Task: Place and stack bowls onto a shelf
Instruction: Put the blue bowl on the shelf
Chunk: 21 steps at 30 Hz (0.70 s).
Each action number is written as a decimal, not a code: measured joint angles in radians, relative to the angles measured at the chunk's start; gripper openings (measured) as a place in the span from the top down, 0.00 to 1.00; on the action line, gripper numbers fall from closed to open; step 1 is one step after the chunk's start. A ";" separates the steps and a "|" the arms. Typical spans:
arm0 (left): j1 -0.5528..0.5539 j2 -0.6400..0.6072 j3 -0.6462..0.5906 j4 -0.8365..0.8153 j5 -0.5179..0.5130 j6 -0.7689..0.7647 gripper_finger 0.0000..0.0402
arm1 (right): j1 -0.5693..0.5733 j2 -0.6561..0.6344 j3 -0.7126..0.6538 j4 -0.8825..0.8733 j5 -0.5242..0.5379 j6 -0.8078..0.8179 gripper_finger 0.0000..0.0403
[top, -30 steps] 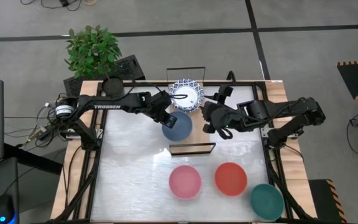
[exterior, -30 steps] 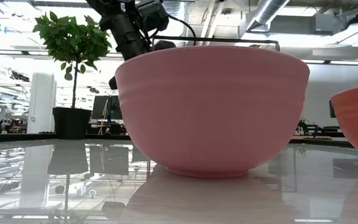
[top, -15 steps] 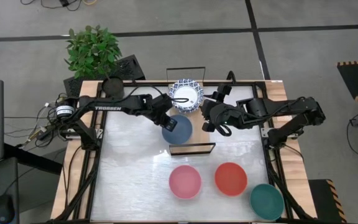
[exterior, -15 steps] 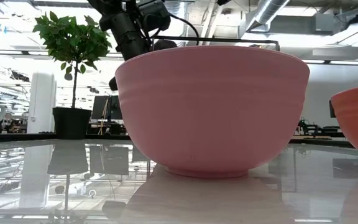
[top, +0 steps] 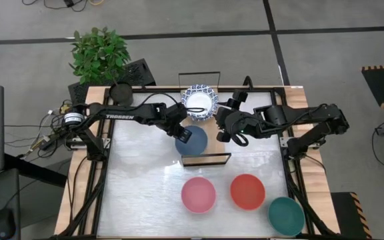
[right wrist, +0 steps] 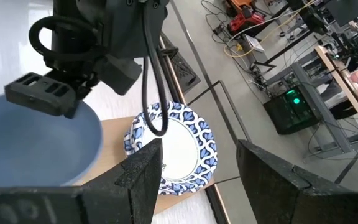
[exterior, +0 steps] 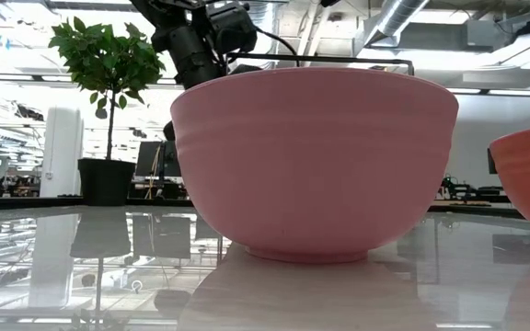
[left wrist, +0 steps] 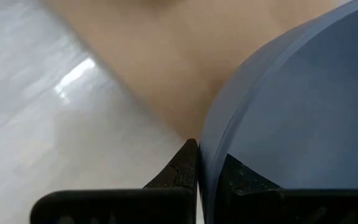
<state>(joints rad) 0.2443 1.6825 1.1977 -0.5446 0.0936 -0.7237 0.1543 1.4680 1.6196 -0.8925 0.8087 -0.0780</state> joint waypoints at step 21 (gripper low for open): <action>-0.009 0.000 0.004 0.126 0.035 0.054 0.74 | 0.000 0.000 -0.034 0.006 -0.054 0.012 0.43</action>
<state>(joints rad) 0.2352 1.6829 1.2018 -0.4186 0.1283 -0.6698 0.1543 1.4681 1.5852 -0.8862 0.7551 -0.0660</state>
